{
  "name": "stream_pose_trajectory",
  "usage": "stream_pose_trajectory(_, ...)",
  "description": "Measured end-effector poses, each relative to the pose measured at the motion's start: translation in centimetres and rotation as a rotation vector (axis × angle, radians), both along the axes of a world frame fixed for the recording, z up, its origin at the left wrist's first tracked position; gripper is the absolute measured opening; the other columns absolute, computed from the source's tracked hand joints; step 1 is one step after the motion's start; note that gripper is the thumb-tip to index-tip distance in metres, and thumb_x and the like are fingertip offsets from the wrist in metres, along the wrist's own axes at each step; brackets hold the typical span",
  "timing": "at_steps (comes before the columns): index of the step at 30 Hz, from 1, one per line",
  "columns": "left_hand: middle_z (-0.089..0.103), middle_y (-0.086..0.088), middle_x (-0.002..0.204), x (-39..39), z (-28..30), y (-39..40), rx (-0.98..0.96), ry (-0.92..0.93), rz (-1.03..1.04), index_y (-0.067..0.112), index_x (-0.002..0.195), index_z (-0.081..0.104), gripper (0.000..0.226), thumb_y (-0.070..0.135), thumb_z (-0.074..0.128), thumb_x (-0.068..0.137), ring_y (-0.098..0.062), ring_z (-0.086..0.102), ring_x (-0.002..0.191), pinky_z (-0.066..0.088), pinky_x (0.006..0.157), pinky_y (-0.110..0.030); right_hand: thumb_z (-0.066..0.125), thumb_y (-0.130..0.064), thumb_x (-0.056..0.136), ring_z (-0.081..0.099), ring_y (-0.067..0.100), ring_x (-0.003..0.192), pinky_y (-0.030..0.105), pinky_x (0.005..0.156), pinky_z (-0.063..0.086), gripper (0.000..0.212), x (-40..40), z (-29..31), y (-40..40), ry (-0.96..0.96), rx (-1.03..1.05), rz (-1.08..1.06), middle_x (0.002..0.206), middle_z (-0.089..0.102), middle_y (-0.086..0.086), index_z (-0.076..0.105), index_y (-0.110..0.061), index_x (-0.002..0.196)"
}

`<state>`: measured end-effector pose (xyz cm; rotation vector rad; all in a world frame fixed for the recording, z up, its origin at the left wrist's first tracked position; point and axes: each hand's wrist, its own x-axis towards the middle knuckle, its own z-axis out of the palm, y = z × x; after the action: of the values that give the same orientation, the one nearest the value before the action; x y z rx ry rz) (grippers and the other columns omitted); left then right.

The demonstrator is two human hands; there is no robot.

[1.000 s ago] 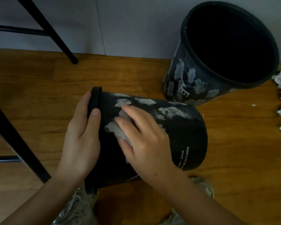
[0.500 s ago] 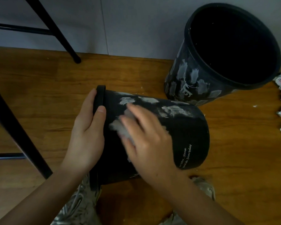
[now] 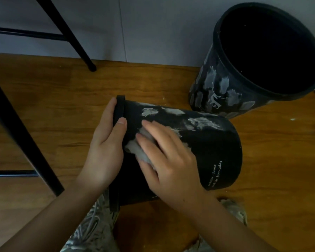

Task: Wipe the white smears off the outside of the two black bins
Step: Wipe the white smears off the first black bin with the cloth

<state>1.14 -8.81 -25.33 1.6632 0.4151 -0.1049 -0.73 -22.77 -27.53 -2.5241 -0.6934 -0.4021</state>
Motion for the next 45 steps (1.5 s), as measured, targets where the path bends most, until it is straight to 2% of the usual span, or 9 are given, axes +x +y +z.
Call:
stream_pose_trajectory(4, 0.039, 0.024, 0.141, 0.3, -0.1, 0.3, -0.033, 0.012, 0.002, 0.033, 0.149, 0.028, 0.047, 0.025, 0.037, 0.103, 0.014, 0.04, 0.123, 0.034, 0.098, -0.006, 0.054, -0.011, 0.098, 0.056, 0.025, 0.124, 0.031, 0.097, 0.051, 0.024, -0.5, -0.3, -0.7, -0.084, -0.02, 0.018, 0.129, 0.062, 0.014, 0.07, -0.004, 0.113)
stream_pose_trajectory(9, 0.036, 0.04, 0.117, 0.0, 0.0, 0.1, 0.008, -0.004, -0.036, 0.029, 0.149, 0.024, 0.048, 0.021, 0.035, 0.103, 0.037, 0.036, 0.098, 0.03, 0.083, 0.009, 0.049, -0.019, 0.091, 0.058, 0.024, 0.117, 0.035, 0.088, 0.056, 0.034, 2.7, 0.9, 1.4, 0.042, -0.014, -0.094, 0.125, 0.063, 0.012, 0.069, -0.006, 0.114)
stream_pose_trajectory(15, 0.036, 0.043, 0.119, -0.1, -0.7, 0.7, -0.058, 0.008, -0.035, 0.034, 0.149, 0.025, 0.048, 0.024, 0.036, 0.103, 0.033, 0.032, 0.11, 0.032, 0.09, 0.005, 0.058, -0.012, 0.097, 0.054, 0.024, 0.126, 0.032, 0.1, 0.049, 0.021, -0.5, -0.1, 0.7, -0.034, 0.002, 0.029, 0.13, 0.062, 0.013, 0.071, -0.005, 0.111)
stream_pose_trajectory(20, 0.038, 0.038, 0.124, -0.1, -0.5, 0.4, -0.025, -0.012, -0.044, 0.033, 0.149, 0.024, 0.048, 0.023, 0.035, 0.103, 0.034, 0.034, 0.108, 0.03, 0.088, 0.007, 0.054, -0.016, 0.097, 0.06, 0.024, 0.117, 0.031, 0.093, 0.053, 0.024, 1.4, 0.4, 1.5, -0.024, 0.02, -0.028, 0.123, 0.065, 0.011, 0.072, -0.006, 0.108)
stream_pose_trajectory(25, 0.038, 0.021, 0.145, -0.8, -0.6, 0.4, -0.022, -0.027, -0.06, 0.031, 0.15, 0.022, 0.049, 0.022, 0.034, 0.103, 0.015, 0.037, 0.127, 0.031, 0.103, -0.006, 0.051, -0.024, 0.093, 0.058, 0.023, 0.117, 0.037, 0.085, 0.056, 0.031, 3.1, 0.8, 2.1, 0.067, 0.003, -0.047, 0.125, 0.063, 0.009, 0.07, -0.009, 0.113)
stream_pose_trajectory(32, 0.039, 0.02, 0.145, -1.0, -0.7, 0.5, -0.024, -0.039, -0.013, 0.031, 0.149, 0.026, 0.049, 0.024, 0.037, 0.102, 0.01, 0.038, 0.129, 0.033, 0.111, -0.024, 0.047, -0.021, 0.097, 0.058, 0.019, 0.118, 0.021, 0.095, 0.044, 0.031, 1.7, 0.2, -0.4, 0.003, -0.049, -0.128, 0.127, 0.063, 0.008, 0.07, -0.008, 0.114)
stream_pose_trajectory(37, 0.04, 0.03, 0.136, -0.9, -0.5, 0.2, -0.02, -0.049, -0.021, 0.031, 0.149, 0.026, 0.048, 0.023, 0.036, 0.102, 0.019, 0.037, 0.122, 0.035, 0.099, -0.004, 0.05, -0.015, 0.094, 0.06, 0.022, 0.116, 0.022, 0.097, 0.042, 0.029, 1.1, -0.3, -1.9, -0.021, -0.049, -0.232, 0.124, 0.064, 0.012, 0.07, -0.003, 0.112)
stream_pose_trajectory(43, 0.037, 0.028, 0.14, -1.0, -0.7, 0.2, -0.012, -0.034, -0.031, 0.031, 0.149, 0.026, 0.048, 0.022, 0.035, 0.103, 0.025, 0.033, 0.121, 0.03, 0.097, 0.001, 0.051, -0.017, 0.097, 0.058, 0.024, 0.12, 0.028, 0.099, 0.047, 0.027, 1.3, 0.3, 2.2, -0.024, -0.011, -0.045, 0.125, 0.063, 0.013, 0.069, -0.003, 0.112)
stream_pose_trajectory(45, 0.037, 0.027, 0.141, -1.1, -0.9, 0.2, -0.022, -0.032, -0.025, 0.033, 0.148, 0.027, 0.047, 0.023, 0.036, 0.103, 0.023, 0.034, 0.123, 0.03, 0.103, -0.005, 0.053, -0.017, 0.097, 0.058, 0.024, 0.12, 0.03, 0.097, 0.05, 0.027, 1.3, 0.3, 2.4, -0.016, 0.0, -0.016, 0.126, 0.063, 0.013, 0.069, -0.003, 0.113)
